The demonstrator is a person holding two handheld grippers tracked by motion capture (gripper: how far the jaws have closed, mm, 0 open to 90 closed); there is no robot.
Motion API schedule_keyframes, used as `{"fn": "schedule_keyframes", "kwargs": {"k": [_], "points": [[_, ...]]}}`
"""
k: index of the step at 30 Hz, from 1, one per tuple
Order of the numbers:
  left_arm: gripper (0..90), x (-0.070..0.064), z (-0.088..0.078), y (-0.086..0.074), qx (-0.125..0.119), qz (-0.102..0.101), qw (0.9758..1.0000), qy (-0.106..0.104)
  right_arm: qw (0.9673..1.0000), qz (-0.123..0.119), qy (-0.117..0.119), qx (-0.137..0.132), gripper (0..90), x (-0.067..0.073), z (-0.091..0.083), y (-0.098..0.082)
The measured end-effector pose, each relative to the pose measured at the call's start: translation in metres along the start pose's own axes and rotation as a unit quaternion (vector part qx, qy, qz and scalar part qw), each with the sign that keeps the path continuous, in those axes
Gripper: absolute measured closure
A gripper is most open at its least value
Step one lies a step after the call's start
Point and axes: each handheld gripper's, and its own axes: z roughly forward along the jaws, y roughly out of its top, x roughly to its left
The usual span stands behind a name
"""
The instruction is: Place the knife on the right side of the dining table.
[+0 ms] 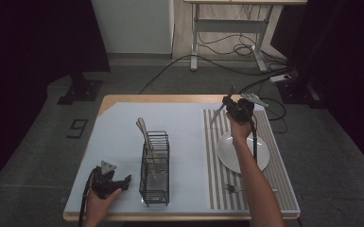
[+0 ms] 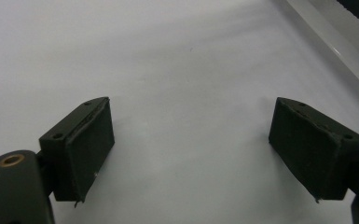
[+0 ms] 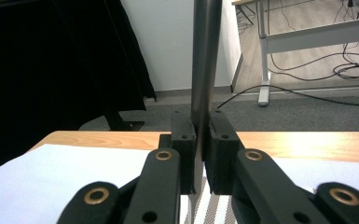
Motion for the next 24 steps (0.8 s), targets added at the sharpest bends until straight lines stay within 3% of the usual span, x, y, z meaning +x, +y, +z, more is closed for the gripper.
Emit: {"fn": "schedule_keyframes", "kwargs": {"k": [15, 24], "points": [[13.6, 0.0, 0.0, 0.0, 0.001, 0.0, 1.0, 0.0, 0.9999, 0.008, -0.001, -0.012, 83.7, -0.007, 0.009, -0.007], [13.6, 0.0, 0.0, 0.0, 0.001, 0.0, 1.0, 0.0, 0.9999, 0.012, -0.006, -0.006, 82.9, -0.014, 0.006, -0.007]]}}
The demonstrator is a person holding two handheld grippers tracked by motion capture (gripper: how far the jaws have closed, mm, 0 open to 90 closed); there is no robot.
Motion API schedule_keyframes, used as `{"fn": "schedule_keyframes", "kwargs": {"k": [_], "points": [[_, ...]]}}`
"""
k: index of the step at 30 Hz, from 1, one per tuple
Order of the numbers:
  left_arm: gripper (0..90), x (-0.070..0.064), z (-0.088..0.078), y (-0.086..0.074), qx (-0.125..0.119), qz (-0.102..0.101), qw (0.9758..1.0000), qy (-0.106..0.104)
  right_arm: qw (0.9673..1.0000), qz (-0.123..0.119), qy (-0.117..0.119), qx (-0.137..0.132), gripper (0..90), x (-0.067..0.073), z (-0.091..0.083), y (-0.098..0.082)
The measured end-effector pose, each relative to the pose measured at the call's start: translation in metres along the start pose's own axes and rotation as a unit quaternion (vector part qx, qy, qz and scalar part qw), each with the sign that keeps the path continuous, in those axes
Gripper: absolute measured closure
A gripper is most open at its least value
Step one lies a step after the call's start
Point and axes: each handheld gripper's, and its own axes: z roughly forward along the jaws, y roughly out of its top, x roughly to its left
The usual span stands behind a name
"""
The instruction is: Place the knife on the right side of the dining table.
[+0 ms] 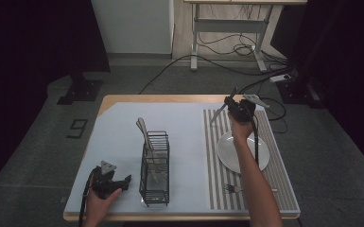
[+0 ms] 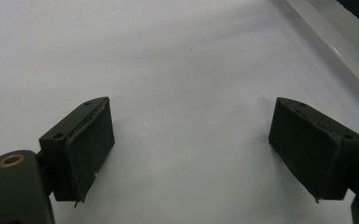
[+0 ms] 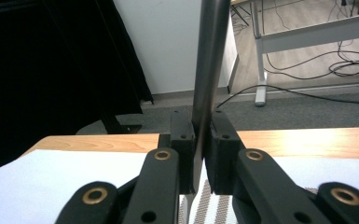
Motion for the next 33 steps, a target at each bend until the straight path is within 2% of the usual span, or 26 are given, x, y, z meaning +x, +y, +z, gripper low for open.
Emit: {"fn": "schedule_keyframes", "kwargs": {"k": [11, 33], "points": [[13.6, 0.0, 0.0, 0.0, 0.0, 0.0, 1.0, 0.0, 0.9997, -0.001, -0.025, 0.009, 79.6, -0.016, -0.003, -0.001], [13.7, 0.0, 0.0, 0.0, -0.001, -0.001, 1.0, 0.0, 0.9972, 0.03, -0.06, 0.034, 70.8, -0.058, -0.008, -0.012]]}}
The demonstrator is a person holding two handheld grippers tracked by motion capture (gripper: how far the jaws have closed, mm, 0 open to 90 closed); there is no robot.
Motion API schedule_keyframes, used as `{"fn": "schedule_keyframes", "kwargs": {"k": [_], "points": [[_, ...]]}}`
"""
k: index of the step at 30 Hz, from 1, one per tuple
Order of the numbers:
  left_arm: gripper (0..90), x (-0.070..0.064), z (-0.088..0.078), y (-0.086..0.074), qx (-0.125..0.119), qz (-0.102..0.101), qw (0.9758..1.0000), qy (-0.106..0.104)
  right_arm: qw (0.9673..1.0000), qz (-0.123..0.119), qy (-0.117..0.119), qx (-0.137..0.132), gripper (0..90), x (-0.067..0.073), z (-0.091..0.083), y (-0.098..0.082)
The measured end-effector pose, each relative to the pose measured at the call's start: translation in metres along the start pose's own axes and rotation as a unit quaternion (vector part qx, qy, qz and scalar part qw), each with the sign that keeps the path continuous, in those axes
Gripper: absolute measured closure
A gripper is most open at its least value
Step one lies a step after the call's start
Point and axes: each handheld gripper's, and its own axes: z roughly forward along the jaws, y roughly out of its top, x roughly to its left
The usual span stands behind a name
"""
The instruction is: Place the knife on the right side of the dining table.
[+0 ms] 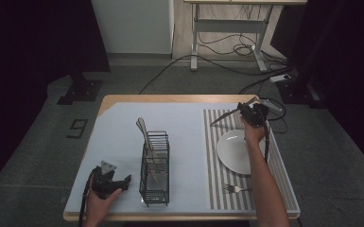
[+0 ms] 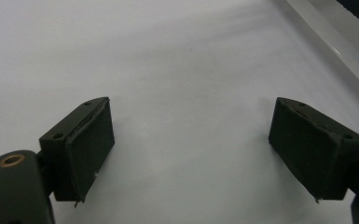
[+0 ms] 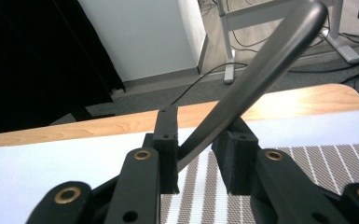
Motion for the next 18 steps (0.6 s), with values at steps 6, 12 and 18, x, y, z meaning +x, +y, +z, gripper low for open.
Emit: {"fn": "schedule_keyframes", "kwargs": {"k": [6, 12, 18], "points": [[13.7, 0.0, 0.0, 0.0, 0.0, 0.0, 1.0, 0.0, 0.9999, 0.01, -0.005, 0.01, 68.4, -0.01, 0.001, -0.003], [13.7, 0.0, 0.0, 0.0, 0.0, 0.0, 1.0, 0.0, 0.9995, 0.023, -0.009, 0.018, 65.9, -0.02, 0.004, -0.007], [13.7, 0.0, 0.0, 0.0, 0.0, 0.001, 1.0, 0.0, 0.9991, 0.029, -0.019, 0.025, 63.4, -0.026, 0.006, -0.01]]}}
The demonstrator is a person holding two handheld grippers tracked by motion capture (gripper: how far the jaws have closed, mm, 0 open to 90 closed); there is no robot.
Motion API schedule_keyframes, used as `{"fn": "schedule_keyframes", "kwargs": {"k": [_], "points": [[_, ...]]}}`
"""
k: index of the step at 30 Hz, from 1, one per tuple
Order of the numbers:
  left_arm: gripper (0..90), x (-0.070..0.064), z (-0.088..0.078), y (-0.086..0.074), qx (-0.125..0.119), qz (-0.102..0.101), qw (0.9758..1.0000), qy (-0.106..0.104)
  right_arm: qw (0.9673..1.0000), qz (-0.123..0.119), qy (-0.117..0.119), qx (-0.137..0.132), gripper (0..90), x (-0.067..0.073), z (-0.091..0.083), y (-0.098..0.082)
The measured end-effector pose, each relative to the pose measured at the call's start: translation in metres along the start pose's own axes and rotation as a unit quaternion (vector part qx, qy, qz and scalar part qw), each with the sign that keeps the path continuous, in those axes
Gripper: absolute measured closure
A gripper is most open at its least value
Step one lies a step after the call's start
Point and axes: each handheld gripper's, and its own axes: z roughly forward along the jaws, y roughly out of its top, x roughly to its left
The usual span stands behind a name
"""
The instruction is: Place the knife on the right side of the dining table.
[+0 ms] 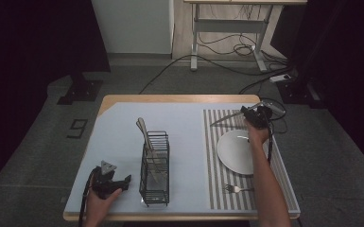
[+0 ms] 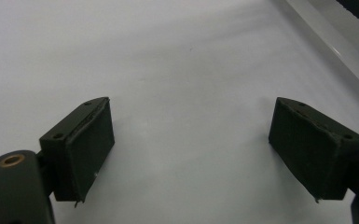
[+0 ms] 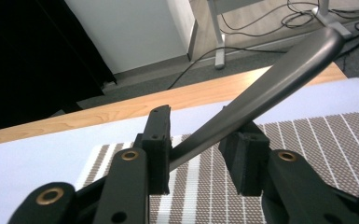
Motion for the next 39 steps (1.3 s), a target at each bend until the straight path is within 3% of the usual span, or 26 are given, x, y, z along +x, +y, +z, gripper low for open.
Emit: {"fn": "schedule_keyframes", "kwargs": {"k": [13, 39], "points": [[13.7, 0.0, 0.0, 0.0, 0.0, -0.001, 1.0, 0.0, 0.9991, 0.031, -0.014, 0.026, 58.8, -0.014, 0.005, -0.007], [13.6, 0.0, 0.0, 0.0, 0.0, -0.001, 1.0, 0.0, 0.9916, 0.091, -0.039, 0.083, 50.8, -0.033, 0.015, -0.019]]}}
